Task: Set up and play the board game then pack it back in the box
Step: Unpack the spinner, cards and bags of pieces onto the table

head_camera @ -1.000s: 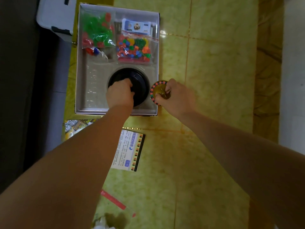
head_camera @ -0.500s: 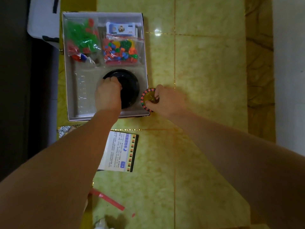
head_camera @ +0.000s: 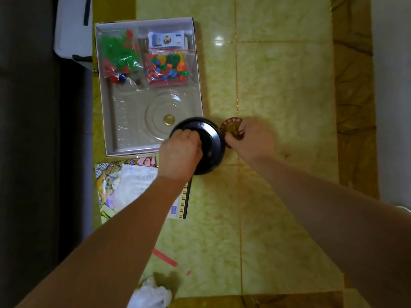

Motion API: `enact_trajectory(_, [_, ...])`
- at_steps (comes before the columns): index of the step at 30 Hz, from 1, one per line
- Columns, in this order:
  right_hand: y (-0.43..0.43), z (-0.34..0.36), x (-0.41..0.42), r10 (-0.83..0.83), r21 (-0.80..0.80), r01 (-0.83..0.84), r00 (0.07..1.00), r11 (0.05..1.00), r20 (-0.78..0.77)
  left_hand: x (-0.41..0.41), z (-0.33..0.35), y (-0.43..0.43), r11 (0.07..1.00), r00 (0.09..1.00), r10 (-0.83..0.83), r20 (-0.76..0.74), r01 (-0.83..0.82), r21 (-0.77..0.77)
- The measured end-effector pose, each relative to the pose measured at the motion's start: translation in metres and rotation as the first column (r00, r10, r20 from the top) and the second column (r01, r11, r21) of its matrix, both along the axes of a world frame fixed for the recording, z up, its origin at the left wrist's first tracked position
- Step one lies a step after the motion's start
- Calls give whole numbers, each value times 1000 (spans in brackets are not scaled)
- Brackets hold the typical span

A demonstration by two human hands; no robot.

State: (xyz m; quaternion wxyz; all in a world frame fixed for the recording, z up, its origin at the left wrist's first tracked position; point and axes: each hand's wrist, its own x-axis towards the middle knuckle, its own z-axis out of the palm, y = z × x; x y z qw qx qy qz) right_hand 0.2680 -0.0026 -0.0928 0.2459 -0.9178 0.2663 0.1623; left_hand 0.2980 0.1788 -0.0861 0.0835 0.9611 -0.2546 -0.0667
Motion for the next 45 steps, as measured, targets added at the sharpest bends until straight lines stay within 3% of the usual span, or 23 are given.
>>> enact_trajectory(4, [-25,-1,-37,-105,38,105,994,994,-14,-49,-6,-25,990,986,-132,-97,135,27])
enact_trajectory(8, [-46,-4,-75,-51,45,53,997,998,-57,-92,-22,-48,983,972,-154,-178,168,69])
enact_trajectory(12, [-56,-11,-109,78,34,-76,995,997,-67,-119,-43,-56,991,954,21,-299,19,130])
enact_trajectory(14, [-57,-14,-124,137,75,-134,990,988,-43,-126,-47,-54,996,936,87,-342,-72,55])
enact_trajectory(17, [-49,-14,-138,211,155,-205,977,966,-23,-132,-47,-46,990,908,47,-417,-99,-103])
enact_trajectory(20, [-34,-10,-139,280,160,-284,959,945,50,-139,-38,-29,958,920,80,-383,-177,-224])
enact_trajectory(25, [-2,-13,-130,455,99,-457,890,884,44,-145,-32,-1,888,834,310,-456,-426,-175])
enact_trajectory(30, [12,-25,-125,475,110,-469,879,877,-43,-148,-36,6,835,754,376,-539,-528,-157])
enact_trajectory(35, [17,-28,-123,395,137,-387,918,912,-36,-144,-39,1,796,688,420,-592,-592,-123])
enact_trajectory(40, [7,-23,-130,336,191,-346,938,919,82,-141,-44,-5,763,632,457,-626,-640,-89])
enact_trajectory(45, [-13,-23,-144,358,118,-370,927,921,117,-137,-44,-8,745,594,508,-624,-667,-29])
